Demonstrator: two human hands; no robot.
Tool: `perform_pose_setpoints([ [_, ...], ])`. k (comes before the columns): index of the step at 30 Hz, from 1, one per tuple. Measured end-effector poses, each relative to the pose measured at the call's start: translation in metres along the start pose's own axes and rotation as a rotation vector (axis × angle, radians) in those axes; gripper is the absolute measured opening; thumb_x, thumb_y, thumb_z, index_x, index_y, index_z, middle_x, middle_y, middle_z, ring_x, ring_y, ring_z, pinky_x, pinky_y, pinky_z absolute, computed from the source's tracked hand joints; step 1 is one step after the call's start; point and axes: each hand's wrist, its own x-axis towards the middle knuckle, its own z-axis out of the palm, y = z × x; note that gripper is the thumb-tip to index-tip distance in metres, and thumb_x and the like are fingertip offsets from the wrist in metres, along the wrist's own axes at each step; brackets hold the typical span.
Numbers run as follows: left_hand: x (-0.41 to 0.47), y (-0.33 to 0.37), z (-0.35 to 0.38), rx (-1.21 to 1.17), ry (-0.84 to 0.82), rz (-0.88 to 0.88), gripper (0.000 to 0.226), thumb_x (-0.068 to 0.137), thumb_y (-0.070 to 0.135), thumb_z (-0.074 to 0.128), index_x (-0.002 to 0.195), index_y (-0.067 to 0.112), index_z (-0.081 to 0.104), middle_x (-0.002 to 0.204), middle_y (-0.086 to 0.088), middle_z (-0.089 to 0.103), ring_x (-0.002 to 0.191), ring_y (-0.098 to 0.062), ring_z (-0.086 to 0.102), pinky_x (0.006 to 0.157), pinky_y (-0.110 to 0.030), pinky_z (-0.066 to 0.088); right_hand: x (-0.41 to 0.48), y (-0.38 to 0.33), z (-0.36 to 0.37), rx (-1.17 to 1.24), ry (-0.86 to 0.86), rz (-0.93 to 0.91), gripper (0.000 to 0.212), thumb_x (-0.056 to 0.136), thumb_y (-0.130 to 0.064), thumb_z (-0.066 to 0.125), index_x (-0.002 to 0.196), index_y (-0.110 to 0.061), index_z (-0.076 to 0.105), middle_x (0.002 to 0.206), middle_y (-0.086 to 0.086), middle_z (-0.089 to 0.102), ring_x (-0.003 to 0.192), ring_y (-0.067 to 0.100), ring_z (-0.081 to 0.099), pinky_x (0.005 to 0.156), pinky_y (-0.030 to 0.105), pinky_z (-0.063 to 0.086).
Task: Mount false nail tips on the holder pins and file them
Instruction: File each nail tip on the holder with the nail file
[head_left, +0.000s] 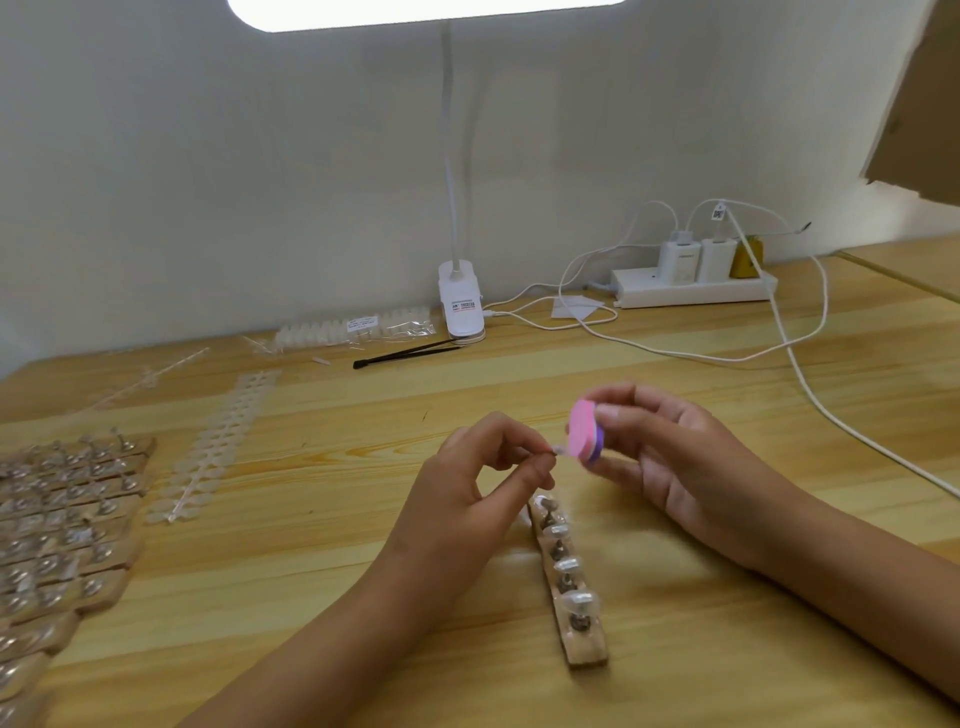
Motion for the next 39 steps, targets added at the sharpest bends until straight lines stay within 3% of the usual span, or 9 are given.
perform_pose_setpoints([
  [4, -0.001, 0.001, 0.0, -0.001, -0.031, -0.014, 0.015, 0.093, 0.03, 0.064, 0.091, 0.044, 0.062, 0.083, 0.015, 0.069, 0.097, -0.016, 0.06, 0.086, -0.044, 0.05, 0.003, -0.007, -0.01, 0.04, 0.112, -0.041, 0.03, 0.077, -0.014, 0.068, 0.106, -0.01, 0.064, 0.094, 0.007, 0.07, 0.083, 0.014, 0.07, 0.069, 0.026, 0.058],
  [9, 0.001, -0.001, 0.0, 0.035, 0.023, -0.031, 0.017, 0.093, 0.03, 0.065, 0.089, 0.047, 0.063, 0.094, 0.021, 0.066, 0.102, -0.009, 0.053, 0.079, -0.011, 0.043, -0.002, 0.0, -0.003, -0.085, -0.08, -0.014, 0.019, 0.077, -0.014, 0.069, 0.094, -0.018, 0.076, 0.091, 0.006, 0.072, 0.084, 0.014, 0.07, 0.07, 0.023, 0.056],
  [17, -0.002, 0.0, 0.002, 0.137, 0.019, 0.044, 0.021, 0.09, 0.025, 0.068, 0.089, 0.046, 0.064, 0.098, 0.026, 0.065, 0.105, -0.002, 0.05, 0.074, -0.007, 0.043, -0.001, -0.006, -0.006, -0.118, -0.017, -0.125, 0.022, 0.083, -0.016, 0.069, 0.104, -0.019, 0.076, 0.11, 0.008, 0.072, 0.102, 0.016, 0.068, 0.076, 0.023, 0.056],
  [20, -0.001, 0.001, 0.001, 0.151, 0.021, 0.054, 0.021, 0.09, 0.026, 0.068, 0.091, 0.046, 0.064, 0.099, 0.027, 0.065, 0.104, -0.003, 0.051, 0.076, -0.008, 0.042, -0.002, -0.001, -0.004, -0.153, -0.088, -0.091, 0.021, 0.084, -0.015, 0.068, 0.103, -0.019, 0.076, 0.108, 0.009, 0.072, 0.103, 0.018, 0.068, 0.077, 0.022, 0.055],
  [23, 0.0, 0.001, 0.0, 0.116, -0.004, 0.017, 0.015, 0.09, 0.027, 0.068, 0.089, 0.042, 0.067, 0.096, 0.024, 0.068, 0.103, -0.008, 0.055, 0.082, -0.012, 0.043, 0.005, 0.001, 0.0, -0.041, -0.047, -0.139, 0.025, 0.084, -0.013, 0.064, 0.107, -0.016, 0.074, 0.111, 0.012, 0.071, 0.1, 0.018, 0.069, 0.078, 0.024, 0.056],
  [30, 0.007, -0.006, -0.007, -0.151, 0.105, -0.273, 0.007, 0.091, 0.02, 0.065, 0.088, 0.024, 0.068, 0.088, 0.012, 0.076, 0.088, -0.002, 0.068, 0.073, -0.008, 0.046, 0.007, -0.002, -0.018, 0.031, 0.053, -0.133, 0.023, 0.081, -0.015, 0.066, 0.103, -0.018, 0.074, 0.104, 0.008, 0.072, 0.092, 0.014, 0.07, 0.076, 0.025, 0.057],
  [33, 0.009, -0.009, -0.006, -0.139, 0.066, -0.32, 0.013, 0.088, 0.016, 0.07, 0.081, 0.026, 0.072, 0.099, 0.012, 0.074, 0.084, -0.009, 0.067, 0.078, -0.02, 0.052, 0.006, 0.0, -0.019, 0.036, 0.03, -0.095, 0.023, 0.079, -0.015, 0.067, 0.1, -0.017, 0.075, 0.101, 0.008, 0.072, 0.088, 0.013, 0.07, 0.074, 0.025, 0.057],
  [37, 0.012, -0.011, -0.003, 0.052, -0.057, -0.304, 0.016, 0.082, 0.026, 0.077, 0.076, 0.041, 0.075, 0.102, 0.015, 0.068, 0.108, -0.016, 0.058, 0.091, -0.033, 0.048, 0.005, 0.001, -0.017, 0.01, 0.014, -0.041, 0.028, 0.076, -0.017, 0.071, 0.103, -0.014, 0.074, 0.102, 0.009, 0.072, 0.089, 0.014, 0.07, 0.074, 0.025, 0.057],
  [39, 0.01, -0.01, -0.003, 0.01, -0.092, -0.312, 0.011, 0.084, 0.022, 0.077, 0.079, 0.033, 0.076, 0.097, 0.014, 0.073, 0.103, -0.01, 0.064, 0.084, -0.023, 0.05, 0.005, 0.0, -0.017, 0.013, 0.018, -0.033, 0.027, 0.075, -0.018, 0.072, 0.102, -0.015, 0.075, 0.102, 0.009, 0.072, 0.089, 0.014, 0.07, 0.073, 0.024, 0.057],
])
